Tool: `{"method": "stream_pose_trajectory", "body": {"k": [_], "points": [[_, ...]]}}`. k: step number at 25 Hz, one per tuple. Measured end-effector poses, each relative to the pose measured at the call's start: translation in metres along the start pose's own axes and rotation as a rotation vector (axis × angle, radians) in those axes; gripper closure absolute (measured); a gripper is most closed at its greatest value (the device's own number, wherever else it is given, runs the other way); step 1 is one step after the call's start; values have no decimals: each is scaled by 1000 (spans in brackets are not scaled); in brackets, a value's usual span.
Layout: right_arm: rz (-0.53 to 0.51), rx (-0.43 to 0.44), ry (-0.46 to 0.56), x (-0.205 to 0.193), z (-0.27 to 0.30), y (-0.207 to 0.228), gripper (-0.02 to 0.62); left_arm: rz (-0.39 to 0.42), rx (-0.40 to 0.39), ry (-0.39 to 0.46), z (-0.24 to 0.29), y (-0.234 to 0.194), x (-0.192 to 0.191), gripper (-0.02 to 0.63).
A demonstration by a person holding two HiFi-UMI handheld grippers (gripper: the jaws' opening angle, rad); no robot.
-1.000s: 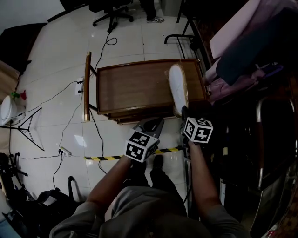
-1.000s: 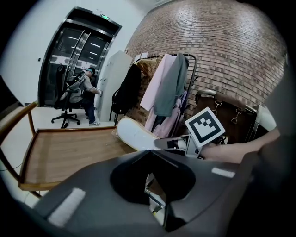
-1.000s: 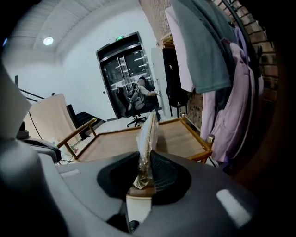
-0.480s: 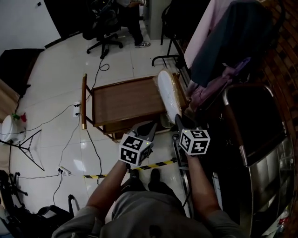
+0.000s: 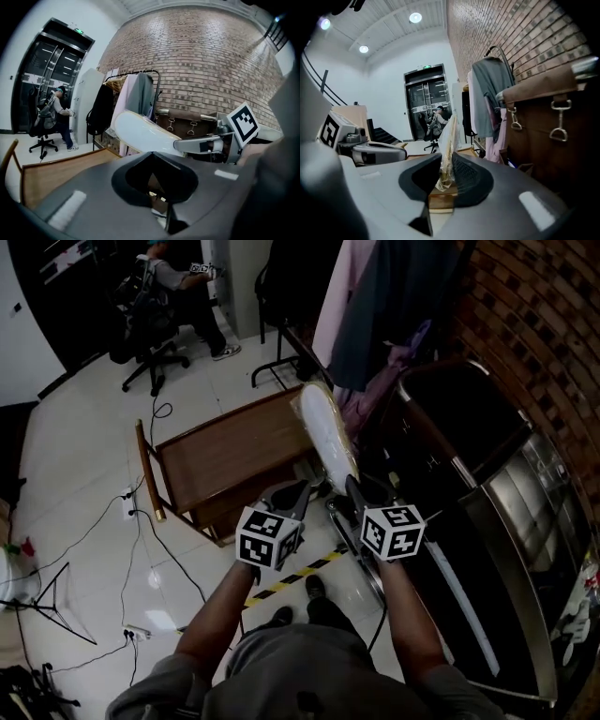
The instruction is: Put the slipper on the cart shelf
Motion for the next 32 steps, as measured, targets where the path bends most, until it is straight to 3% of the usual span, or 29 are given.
{"method": "stream_pose_trajectory", "body": {"k": [10, 18, 28, 32], "points": [[38, -248, 12, -52, -120, -72, 535, 86, -296, 2, -32, 64, -14, 598], [100, -440, 16, -97, -233, -109, 535, 164, -527, -53, -43, 154, -34, 598], [178, -572, 27, -152, -351, -140, 535, 246, -716, -95, -61, 284, -59, 598], [231, -662, 60, -176, -399, -142, 535, 287, -775, -120, -71, 332, -73, 598]]}}
Point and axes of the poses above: the fingertips, and each gripper's own axes: z forward along the fingers, y to its right, x out of its top, the point moved 10 cm from there along -z, backward along the fingers, and after that the axes turned 15 degrees about x, right-handed, at the moved point
